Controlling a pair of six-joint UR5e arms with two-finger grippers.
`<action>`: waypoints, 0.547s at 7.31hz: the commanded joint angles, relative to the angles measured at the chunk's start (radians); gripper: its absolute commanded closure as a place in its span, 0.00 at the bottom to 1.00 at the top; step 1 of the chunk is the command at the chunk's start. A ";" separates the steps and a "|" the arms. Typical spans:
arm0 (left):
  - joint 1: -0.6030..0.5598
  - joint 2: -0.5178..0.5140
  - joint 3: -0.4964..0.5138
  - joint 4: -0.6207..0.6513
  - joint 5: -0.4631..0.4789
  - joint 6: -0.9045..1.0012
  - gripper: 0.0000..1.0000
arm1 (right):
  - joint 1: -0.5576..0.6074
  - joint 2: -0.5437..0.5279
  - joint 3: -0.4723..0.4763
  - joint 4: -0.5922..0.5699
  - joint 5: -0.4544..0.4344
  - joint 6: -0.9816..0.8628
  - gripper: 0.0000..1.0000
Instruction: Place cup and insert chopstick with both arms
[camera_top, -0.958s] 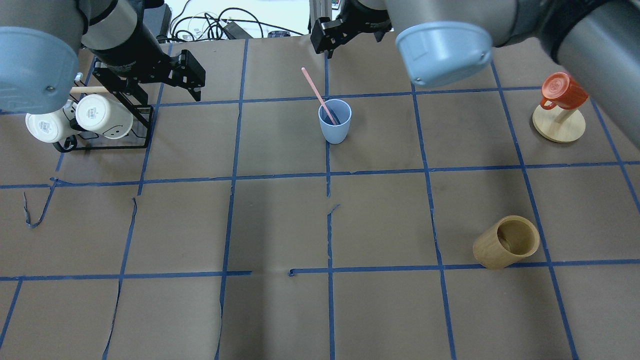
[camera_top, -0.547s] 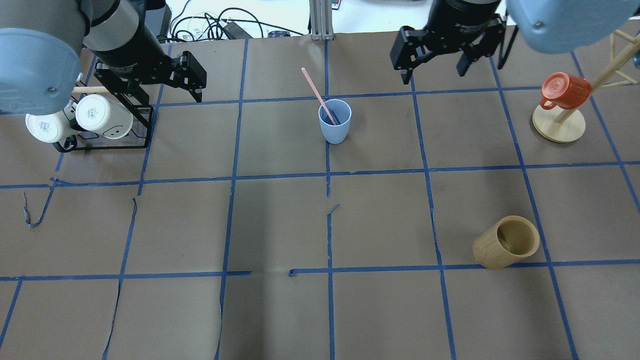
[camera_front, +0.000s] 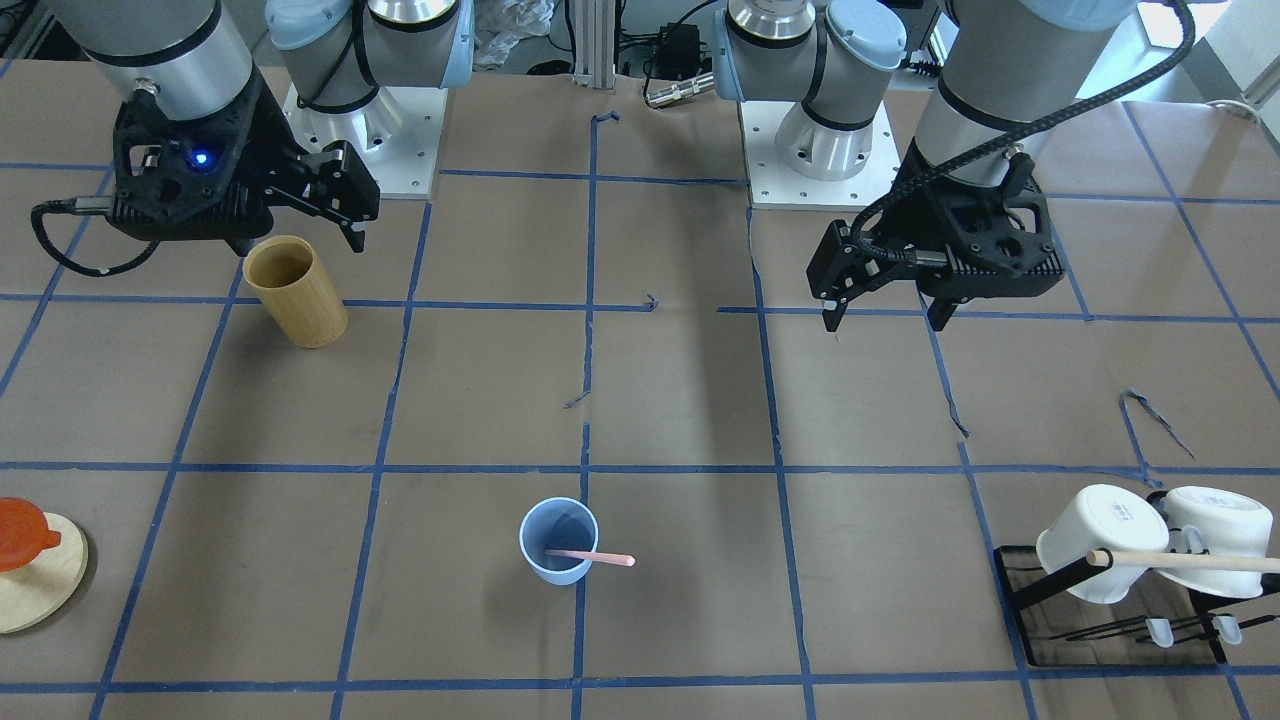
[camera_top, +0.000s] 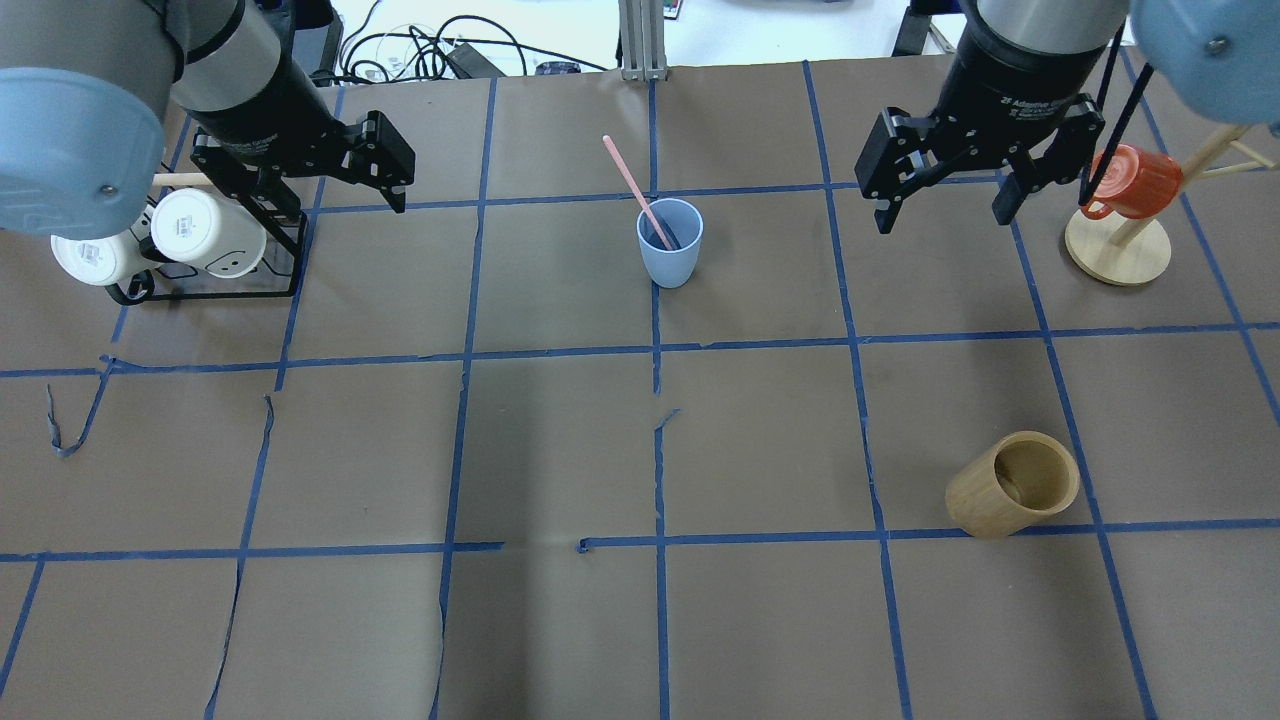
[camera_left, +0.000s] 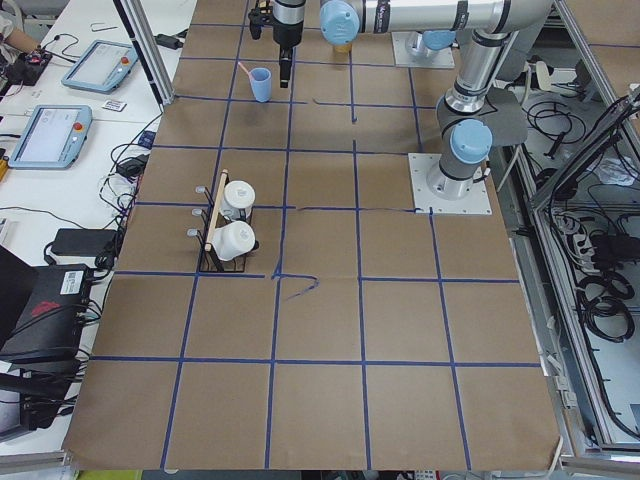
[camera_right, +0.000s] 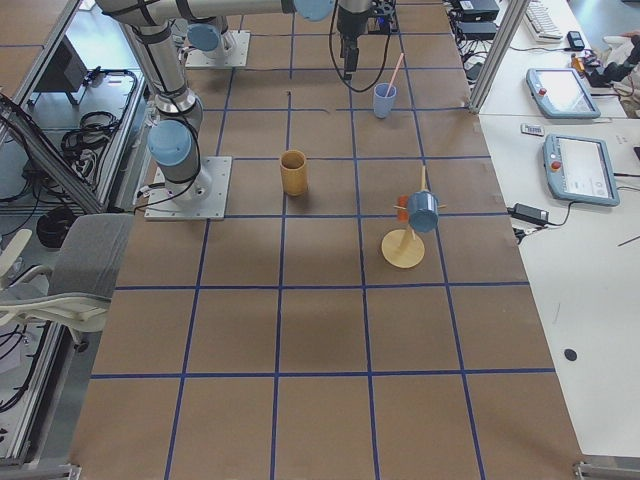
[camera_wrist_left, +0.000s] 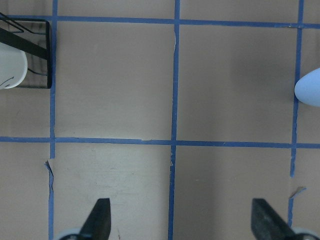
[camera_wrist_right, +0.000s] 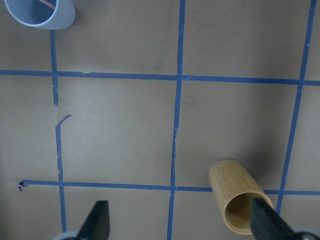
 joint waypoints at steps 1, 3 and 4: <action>0.000 0.001 -0.001 0.001 0.000 0.000 0.00 | -0.010 -0.013 0.030 0.004 -0.004 -0.002 0.00; 0.000 0.001 -0.003 0.001 0.000 0.000 0.00 | -0.010 -0.013 0.030 0.005 -0.002 -0.005 0.00; 0.000 0.001 -0.003 0.001 -0.002 0.001 0.00 | -0.010 -0.013 0.031 0.005 -0.001 0.001 0.00</action>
